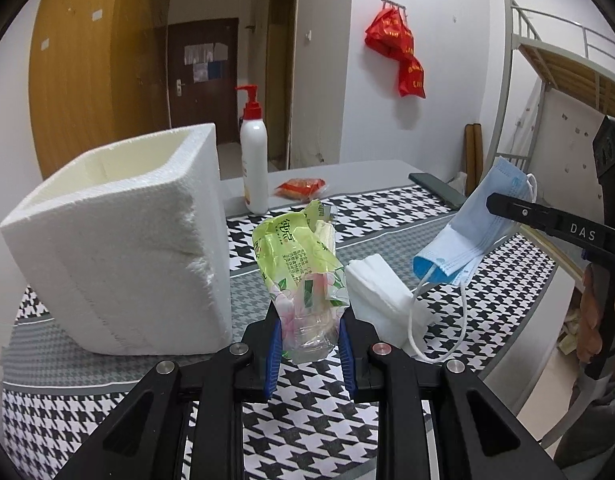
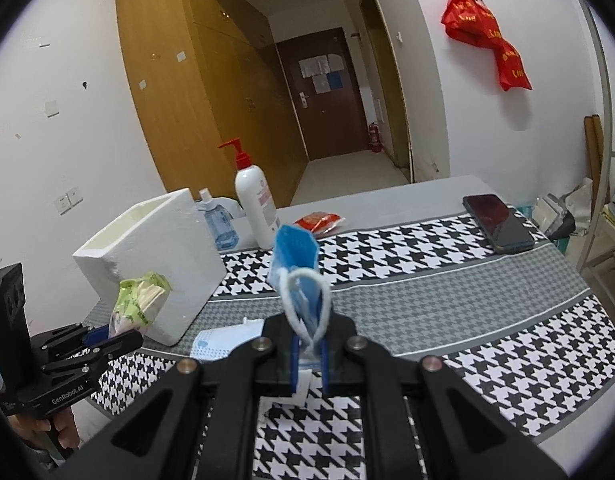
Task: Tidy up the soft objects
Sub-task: 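Carry the blue mask and snack bag toward the white foam box with both grippers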
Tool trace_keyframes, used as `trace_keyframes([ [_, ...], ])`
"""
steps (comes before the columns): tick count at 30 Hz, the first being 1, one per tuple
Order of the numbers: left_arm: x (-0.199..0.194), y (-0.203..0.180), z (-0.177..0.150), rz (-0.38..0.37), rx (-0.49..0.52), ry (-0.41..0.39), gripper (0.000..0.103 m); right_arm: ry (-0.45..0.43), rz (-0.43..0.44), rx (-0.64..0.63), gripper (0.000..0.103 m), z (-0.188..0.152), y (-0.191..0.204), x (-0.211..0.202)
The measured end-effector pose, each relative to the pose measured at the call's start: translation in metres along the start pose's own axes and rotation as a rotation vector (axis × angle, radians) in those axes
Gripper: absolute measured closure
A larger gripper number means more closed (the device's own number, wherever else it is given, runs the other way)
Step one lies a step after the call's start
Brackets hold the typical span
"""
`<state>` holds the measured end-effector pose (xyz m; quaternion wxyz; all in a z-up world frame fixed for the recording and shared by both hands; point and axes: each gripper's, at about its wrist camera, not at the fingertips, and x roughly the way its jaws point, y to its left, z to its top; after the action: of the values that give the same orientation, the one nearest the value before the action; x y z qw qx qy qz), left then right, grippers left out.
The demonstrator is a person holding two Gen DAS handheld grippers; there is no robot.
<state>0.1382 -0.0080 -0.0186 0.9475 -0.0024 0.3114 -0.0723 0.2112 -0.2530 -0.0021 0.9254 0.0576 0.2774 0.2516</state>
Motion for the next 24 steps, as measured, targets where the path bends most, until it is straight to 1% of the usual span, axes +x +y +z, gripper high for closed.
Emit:
trace_keyframes([
  [11,-0.026,0.003,-0.006,0.041,-0.007,-0.047,0.077,-0.014,0.048,-0.068,0.092,-0.003,0.030,-0.012],
  [24,-0.053,0.015,-0.018,0.107,-0.043,-0.078,0.077,0.002,0.127,-0.124,0.092,-0.008,0.060,-0.009],
])
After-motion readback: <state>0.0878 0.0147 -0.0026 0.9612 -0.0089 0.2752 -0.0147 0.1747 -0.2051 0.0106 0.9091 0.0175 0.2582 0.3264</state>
